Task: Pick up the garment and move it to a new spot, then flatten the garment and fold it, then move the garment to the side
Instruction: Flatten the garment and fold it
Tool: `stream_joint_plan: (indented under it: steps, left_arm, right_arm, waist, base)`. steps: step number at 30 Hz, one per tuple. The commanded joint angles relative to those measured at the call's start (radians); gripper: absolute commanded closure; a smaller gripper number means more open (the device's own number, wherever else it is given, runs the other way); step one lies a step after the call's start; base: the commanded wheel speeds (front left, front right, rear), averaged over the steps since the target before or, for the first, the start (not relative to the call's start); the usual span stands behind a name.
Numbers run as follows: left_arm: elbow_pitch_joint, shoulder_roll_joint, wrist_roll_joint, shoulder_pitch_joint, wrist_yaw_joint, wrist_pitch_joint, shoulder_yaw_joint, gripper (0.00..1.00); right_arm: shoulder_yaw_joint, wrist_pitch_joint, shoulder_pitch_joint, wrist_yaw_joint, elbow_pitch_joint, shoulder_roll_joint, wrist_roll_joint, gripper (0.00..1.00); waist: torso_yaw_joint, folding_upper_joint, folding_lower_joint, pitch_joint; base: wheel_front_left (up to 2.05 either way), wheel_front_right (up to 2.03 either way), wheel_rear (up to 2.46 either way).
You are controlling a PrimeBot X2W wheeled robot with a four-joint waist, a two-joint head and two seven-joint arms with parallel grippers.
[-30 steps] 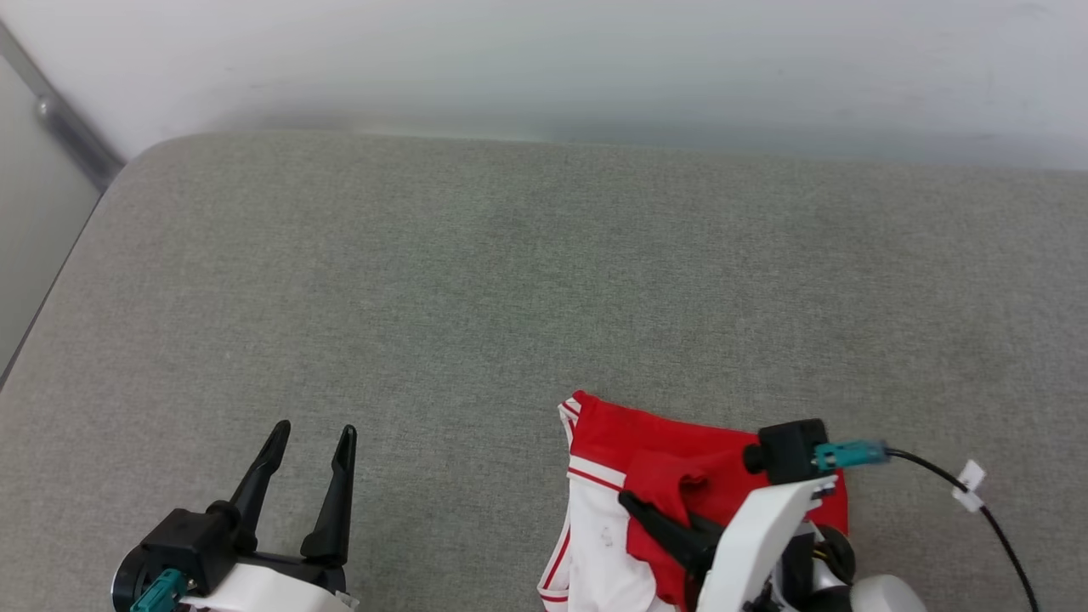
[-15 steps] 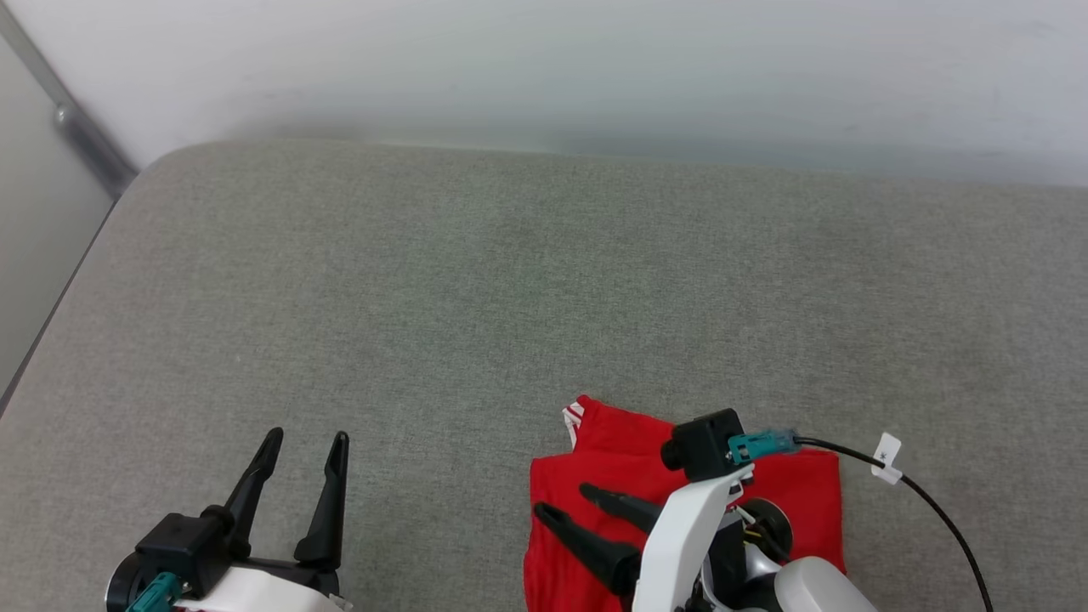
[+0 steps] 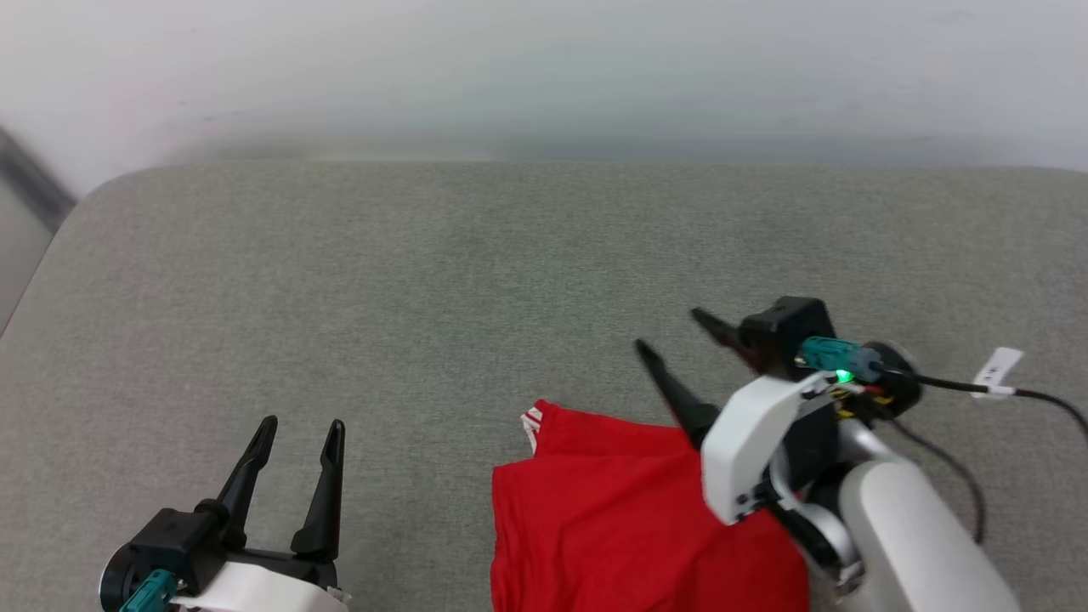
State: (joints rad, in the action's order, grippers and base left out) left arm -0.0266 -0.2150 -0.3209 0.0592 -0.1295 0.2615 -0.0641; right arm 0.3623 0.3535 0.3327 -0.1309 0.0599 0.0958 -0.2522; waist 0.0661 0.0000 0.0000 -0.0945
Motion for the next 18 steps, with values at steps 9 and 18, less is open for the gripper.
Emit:
stream_joint_plan:
  steps: [9, 18]
  left_arm:
    - [0.060, 0.019, 0.023, -0.019, -0.001, 0.005, 0.010, 0.00]
    - [0.130, 0.036, 0.054, -0.005, -0.001, 0.005, 0.017, 0.00]
  right_arm:
    - [-0.163, -0.174, -0.012, 0.001, -0.042, 0.130, 0.163, 0.00]
    - [-0.386, -0.343, -0.189, 0.000, -0.162, 0.083, 0.189, 0.00]
  waist:
    - [-0.050, 0.0000, 0.0000, 0.007]
    - [-0.068, 0.0000, 0.0000, 0.002]
  base:
    - [0.00, 0.00, 0.00]
    - [0.00, 0.00, 0.00]
